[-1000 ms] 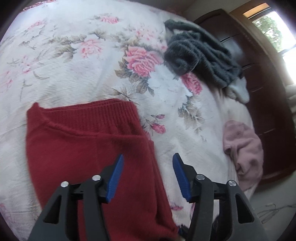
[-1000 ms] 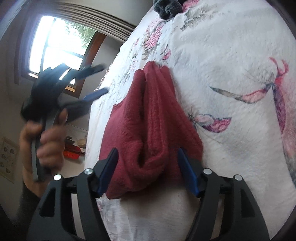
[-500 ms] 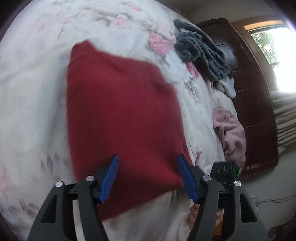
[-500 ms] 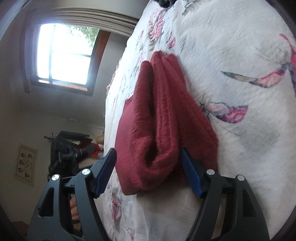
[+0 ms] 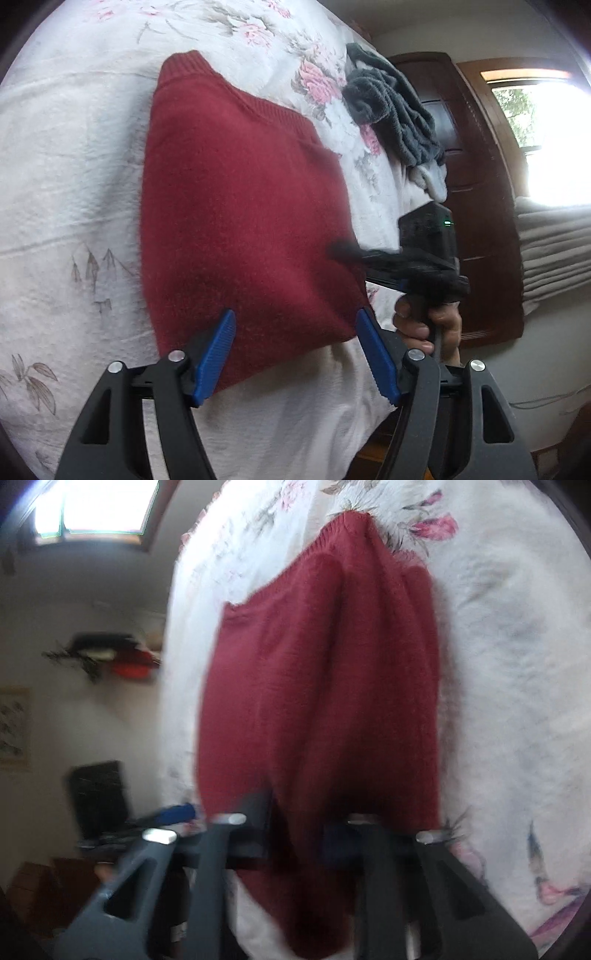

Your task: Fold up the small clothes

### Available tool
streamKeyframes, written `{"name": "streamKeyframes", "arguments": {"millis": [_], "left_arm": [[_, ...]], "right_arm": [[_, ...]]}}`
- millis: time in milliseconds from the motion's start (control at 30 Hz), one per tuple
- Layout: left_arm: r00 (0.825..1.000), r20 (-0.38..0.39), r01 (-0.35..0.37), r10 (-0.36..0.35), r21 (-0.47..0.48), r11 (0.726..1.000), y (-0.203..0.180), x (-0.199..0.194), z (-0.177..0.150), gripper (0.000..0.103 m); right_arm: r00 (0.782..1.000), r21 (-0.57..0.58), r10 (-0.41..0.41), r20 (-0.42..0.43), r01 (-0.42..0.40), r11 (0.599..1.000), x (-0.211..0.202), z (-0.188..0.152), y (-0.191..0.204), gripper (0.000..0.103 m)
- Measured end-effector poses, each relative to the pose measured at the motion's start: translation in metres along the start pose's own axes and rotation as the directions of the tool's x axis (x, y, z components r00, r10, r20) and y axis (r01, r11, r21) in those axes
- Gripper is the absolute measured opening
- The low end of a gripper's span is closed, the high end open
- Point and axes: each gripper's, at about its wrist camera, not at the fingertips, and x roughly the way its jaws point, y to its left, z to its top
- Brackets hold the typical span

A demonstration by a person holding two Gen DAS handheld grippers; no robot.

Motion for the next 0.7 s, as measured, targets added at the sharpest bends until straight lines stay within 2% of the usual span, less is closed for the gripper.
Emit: {"name": "streamKeyframes", "arguments": {"millis": [67,133,200,267,333,367,400,467,567,633,700], "left_arm": [[1.000,-0.004,0.016,-0.016,0.018,1.000,-0.005,-0.001,0.001,0.068],[0.999,-0.021,0.045,-0.044,0.029,0.999,-0.010,0.003,0.001,0.068],[0.997,-0.044,0.060,-0.058,0.043,0.997,-0.013,0.011,-0.001,0.067],[0.995,-0.080,0.070,-0.066,0.051,0.996,-0.015,0.023,-0.005,0.067],[0.991,-0.113,0.073,-0.065,0.065,0.995,-0.017,0.034,-0.010,0.067],[0.991,-0.124,0.067,-0.058,0.073,0.995,-0.016,0.040,-0.012,0.067],[0.990,-0.130,0.061,-0.051,0.072,0.996,-0.015,0.043,-0.014,0.067],[0.989,-0.142,0.056,-0.049,0.048,0.997,-0.010,0.051,-0.017,0.067],[0.986,-0.158,0.066,-0.056,0.061,0.996,-0.012,0.058,-0.022,0.067],[0.984,-0.170,0.062,-0.050,0.062,0.996,-0.011,0.064,-0.023,0.068],[0.983,-0.183,0.037,-0.029,0.039,0.999,-0.002,0.069,-0.020,0.068]], "right_arm": [[0.999,-0.025,-0.023,0.045,0.024,0.999,-0.014,-0.011,0.004,0.013],[0.995,0.003,-0.029,0.090,0.029,1.000,-0.026,-0.022,-0.009,0.013],[0.994,0.043,-0.056,0.090,0.053,0.998,-0.023,-0.028,-0.029,0.013],[0.992,0.017,-0.033,0.118,0.031,0.999,-0.023,-0.030,-0.028,0.015],[0.992,-0.009,-0.004,0.128,0.005,1.000,-0.027,-0.029,-0.019,0.024],[0.991,0.005,0.014,0.136,-0.015,1.000,-0.030,-0.028,-0.019,0.025],[0.989,0.012,0.011,0.147,-0.013,1.000,-0.029,-0.023,-0.021,0.013],[0.983,0.054,-0.068,0.172,0.060,0.997,-0.031,-0.023,-0.032,0.010],[0.987,0.092,-0.048,0.156,0.034,0.995,-0.028,-0.030,-0.050,0.010],[0.982,0.090,-0.057,0.180,0.041,0.995,-0.032,-0.032,-0.048,0.014],[0.976,0.072,-0.060,0.209,0.046,0.996,-0.043,-0.033,-0.040,0.027]]}}
